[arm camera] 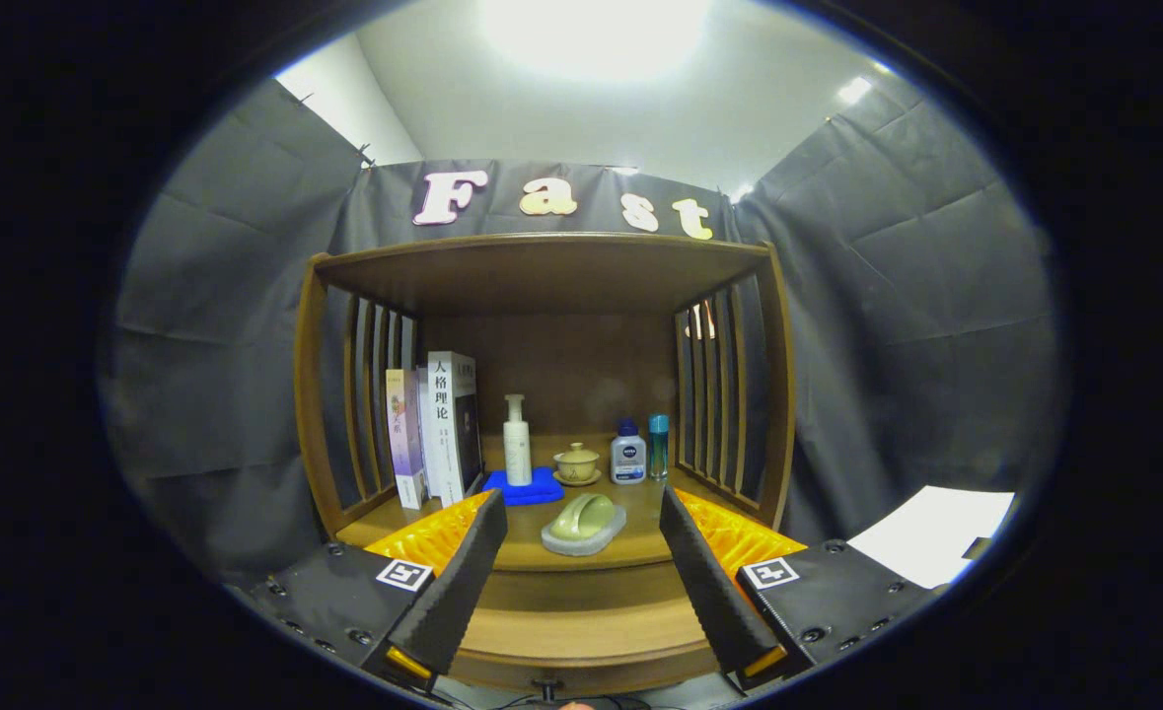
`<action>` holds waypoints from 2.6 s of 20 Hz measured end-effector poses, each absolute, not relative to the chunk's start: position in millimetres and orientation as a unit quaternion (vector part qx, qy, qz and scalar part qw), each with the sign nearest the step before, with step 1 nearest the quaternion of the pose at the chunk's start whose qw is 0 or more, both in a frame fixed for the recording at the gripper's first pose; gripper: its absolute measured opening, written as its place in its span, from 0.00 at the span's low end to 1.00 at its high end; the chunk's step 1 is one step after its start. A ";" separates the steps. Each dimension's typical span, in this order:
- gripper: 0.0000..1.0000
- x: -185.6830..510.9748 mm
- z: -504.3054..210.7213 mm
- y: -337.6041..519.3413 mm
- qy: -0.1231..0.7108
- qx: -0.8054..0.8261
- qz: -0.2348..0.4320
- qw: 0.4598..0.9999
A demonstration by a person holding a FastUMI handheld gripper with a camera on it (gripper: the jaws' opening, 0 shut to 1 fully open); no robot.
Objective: Pull open the drawer, take out the items inside it, and place them on the countertop above the cabinet.
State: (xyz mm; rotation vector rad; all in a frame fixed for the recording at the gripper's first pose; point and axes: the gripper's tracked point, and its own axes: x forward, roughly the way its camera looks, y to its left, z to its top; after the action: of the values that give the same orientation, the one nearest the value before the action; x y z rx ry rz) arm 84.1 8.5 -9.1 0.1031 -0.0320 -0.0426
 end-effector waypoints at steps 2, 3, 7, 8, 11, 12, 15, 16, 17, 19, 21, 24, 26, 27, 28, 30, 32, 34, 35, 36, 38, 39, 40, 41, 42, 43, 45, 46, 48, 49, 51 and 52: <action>0.98 69.5 -24.7 9.5 -0.018 0.050 -0.027 0.998; 0.98 63.7 -34.2 11.7 -0.015 0.049 -0.028 0.998; 0.98 50.3 -66.4 18.9 -0.002 0.025 -0.024 0.999; 0.98 47.9 -71.1 22.2 -0.006 0.021 -0.019 1.000; 0.98 43.2 -88.1 33.2 -0.024 0.024 -0.002 0.999; 0.99 42.7 -96.6 37.5 -0.021 0.033 0.003 0.999; 0.99 46.0 -122.8 47.5 -0.009 0.039 0.014 0.999; 0.99 47.3 -132.3 50.6 -0.001 0.036 0.017 0.999; 0.99 48.0 -142.0 52.7 0.007 0.034 0.017 0.999; 0.99 50.0 -156.4 60.5 0.021 0.029 0.026 0.999; 1.00 54.3 -168.6 62.7 0.035 0.020 0.029 0.999; 1.00 58.2 -174.0 59.5 0.036 0.023 0.022 0.999; 0.98 59.5 -178.7 61.4 0.039 0.040 0.021 0.998; 0.97 58.8 -181.7 60.8 0.041 0.046 0.021 0.998; 0.97 59.4 -182.2 60.5 0.043 0.049 0.021 0.998; 0.97 59.4 -181.8 59.8 0.047 0.045 0.021 0.998; 0.98 60.6 -180.9 60.0 0.050 0.050 0.022 0.997; 0.98 65.5 -178.9 59.0 0.051 0.058 0.025 0.997; 0.98 68.0 -177.3 58.7 0.050 0.061 0.026 0.997; 0.98 71.6 -180.2 58.8 0.059 0.062 0.028 0.996; 0.98 78.8 -183.0 58.2 0.064 0.062 0.028 0.996; 0.97 81.0 -182.4 57.6 0.067 0.060 0.027 0.996; 0.97 85.4 -184.2 56.7 0.070 0.055 0.026 0.996; 0.97 88.5 -185.5 56.0 0.074 0.050 0.027 0.996; 0.97 91.0 -186.0 56.1 0.074 0.047 0.026 0.996; 0.97 93.9 -185.9 55.5 0.075 0.047 0.027 0.996; 0.97 99.4 -186.2 55.8 0.077 0.048 0.028 0.995; 0.97 101.9 -186.3 55.8 0.079 0.046 0.028 0.995; 0.97 107.6 -186.3 56.0 0.083 0.046 0.028 0.995; 0.97 111.2 -186.0 56.0 0.084 0.046 0.029 0.995; 0.97 118.1 -186.5 55.2 0.086 0.046 0.031 0.995; 0.97 121.6 -186.1 55.2 0.087 0.044 0.032 0.995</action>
State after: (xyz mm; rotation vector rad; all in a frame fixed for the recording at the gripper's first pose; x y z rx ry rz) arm 121.6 55.2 -186.1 0.0873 0.1742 0.0648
